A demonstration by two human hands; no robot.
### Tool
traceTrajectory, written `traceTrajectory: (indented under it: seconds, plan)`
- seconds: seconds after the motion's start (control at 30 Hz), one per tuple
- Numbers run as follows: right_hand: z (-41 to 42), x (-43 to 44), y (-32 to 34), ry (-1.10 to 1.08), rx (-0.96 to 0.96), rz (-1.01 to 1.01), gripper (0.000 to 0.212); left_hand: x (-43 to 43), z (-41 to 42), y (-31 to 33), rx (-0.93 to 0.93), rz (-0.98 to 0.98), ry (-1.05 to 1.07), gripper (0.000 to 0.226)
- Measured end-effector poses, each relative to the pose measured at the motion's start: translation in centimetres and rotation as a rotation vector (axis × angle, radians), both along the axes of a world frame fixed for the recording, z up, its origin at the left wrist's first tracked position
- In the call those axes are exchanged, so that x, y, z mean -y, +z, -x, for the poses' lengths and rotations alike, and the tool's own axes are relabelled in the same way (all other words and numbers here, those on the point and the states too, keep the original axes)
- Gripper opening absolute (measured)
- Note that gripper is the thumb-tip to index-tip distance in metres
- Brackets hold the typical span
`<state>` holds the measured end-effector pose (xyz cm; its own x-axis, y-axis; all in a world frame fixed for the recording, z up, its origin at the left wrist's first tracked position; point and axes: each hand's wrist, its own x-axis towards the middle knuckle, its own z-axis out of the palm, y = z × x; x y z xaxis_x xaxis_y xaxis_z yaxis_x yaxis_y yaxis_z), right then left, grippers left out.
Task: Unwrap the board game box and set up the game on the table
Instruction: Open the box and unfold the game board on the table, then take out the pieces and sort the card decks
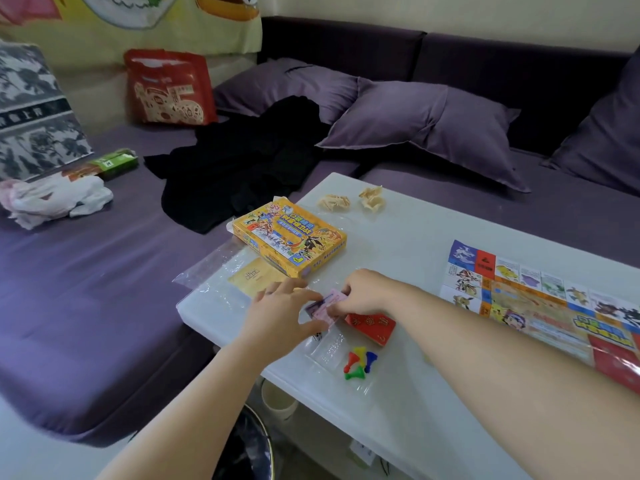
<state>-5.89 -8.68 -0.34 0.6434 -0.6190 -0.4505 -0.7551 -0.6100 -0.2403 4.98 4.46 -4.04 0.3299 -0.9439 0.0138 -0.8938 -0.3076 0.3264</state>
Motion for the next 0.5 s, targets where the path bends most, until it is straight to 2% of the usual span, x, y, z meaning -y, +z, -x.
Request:
traceTrajectory:
  seconds: [0.23, 0.33, 0.4, 0.5]
  plan:
    - [-1.0, -0.8, 2.3, -0.013, -0.143, -0.081, 0.041, -0.2, -0.2, -0.2, 0.032, -0.003, 0.003, 0.053]
    - [-1.5, -0.9, 2.9, 0.005, -0.208, -0.104, 0.035, 0.0, -0.3, 0.0, 0.05, -0.02, -0.001, 0.054]
    - [-1.6, -0.9, 3.0, -0.024, -0.2, -0.142, 0.036, 0.0, -0.3, 0.1, 0.058, -0.03, -0.009, 0.054]
    - [-1.5, -0.6, 2.4, -0.105, -0.091, -0.201, 0.034, 0.1, -0.3, 0.2, 0.037, -0.026, -0.012, 0.054]
